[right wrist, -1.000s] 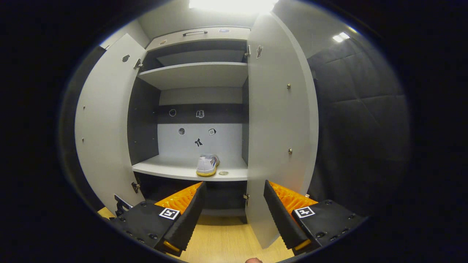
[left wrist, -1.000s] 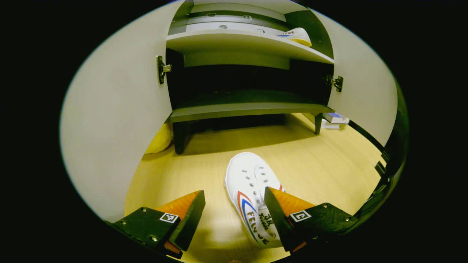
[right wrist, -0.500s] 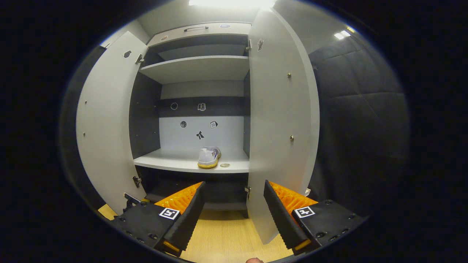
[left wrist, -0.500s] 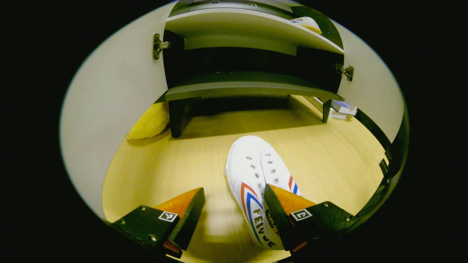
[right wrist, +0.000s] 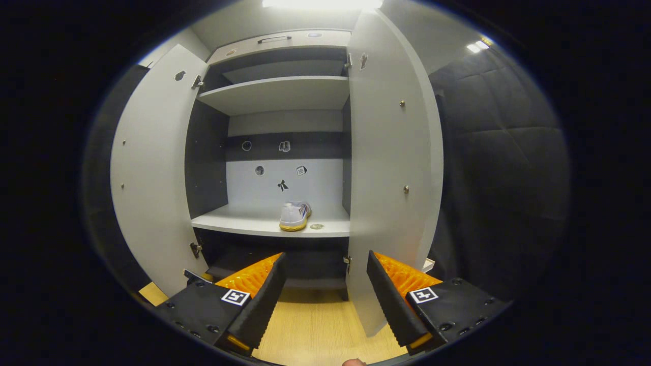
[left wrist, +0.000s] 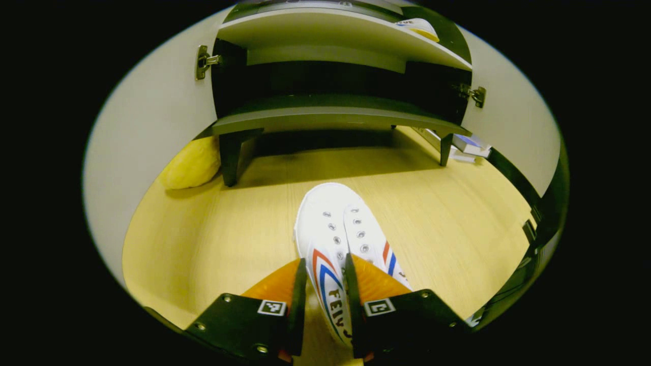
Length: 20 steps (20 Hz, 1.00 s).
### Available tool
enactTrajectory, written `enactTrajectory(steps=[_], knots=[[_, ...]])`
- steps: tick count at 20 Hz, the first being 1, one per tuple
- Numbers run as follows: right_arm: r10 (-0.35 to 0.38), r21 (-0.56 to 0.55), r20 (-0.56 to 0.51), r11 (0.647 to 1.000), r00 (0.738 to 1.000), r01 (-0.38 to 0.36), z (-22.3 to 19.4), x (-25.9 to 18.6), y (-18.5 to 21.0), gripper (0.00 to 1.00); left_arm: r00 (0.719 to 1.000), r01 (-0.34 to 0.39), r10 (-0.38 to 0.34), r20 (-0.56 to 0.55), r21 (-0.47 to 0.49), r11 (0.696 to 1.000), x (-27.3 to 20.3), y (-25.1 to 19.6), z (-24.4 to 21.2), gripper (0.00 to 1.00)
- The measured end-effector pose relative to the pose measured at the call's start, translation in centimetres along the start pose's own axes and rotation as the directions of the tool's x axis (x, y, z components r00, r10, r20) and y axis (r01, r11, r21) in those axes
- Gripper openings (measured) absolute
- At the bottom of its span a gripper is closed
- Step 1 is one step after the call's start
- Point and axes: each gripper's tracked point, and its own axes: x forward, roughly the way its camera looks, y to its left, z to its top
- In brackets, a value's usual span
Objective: Grab one shoe with the right hand and put it into the shoe cabinet, grab the other shoe with the left hand and put it into the shoe cabinet; then close the right door with the right hand and the left door with the left hand.
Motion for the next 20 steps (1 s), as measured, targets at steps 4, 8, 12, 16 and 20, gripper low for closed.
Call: enactTrajectory(steps=[4, 8, 12, 16, 20], knots=[[0.015, -0.002, 0.003, 1.0, 1.0, -0.015, 0.3, -0.5, -0.1, 0.98, 0.999, -0.044, 0.045, 0.017, -0.038, 0.998, -0.1, 0.7, 0.4, 0.15], [0.027, 0.0, -0.007, 1.0, 1.0, -0.027, 0.4, -0.8, -0.5, 0.98, 0.997, -0.055, 0.058, 0.043, -0.071, 0.996, -0.3, 0.9, 0.9, 0.02], [0.041, -0.027, -0.004, 0.999, 0.999, -0.041, 0.8, -1.2, -0.9, 0.98, 0.997, -0.047, 0.054, 0.051, -0.125, 0.991, -0.7, 1.0, 1.4, 0.01], [0.073, -0.014, -0.004, 0.997, 0.997, -0.073, 1.0, -1.4, -0.9, 0.98, 0.995, -0.056, 0.064, 0.082, -0.098, 0.994, -1.8, 1.3, 2.8, 0.01], [0.105, -0.007, 0.009, 0.994, 0.994, -0.105, 1.4, -1.7, -0.5, 0.98, 0.987, -0.068, 0.079, 0.143, -0.076, 0.995, -4.4, 1.3, 5.6, 0.01]])
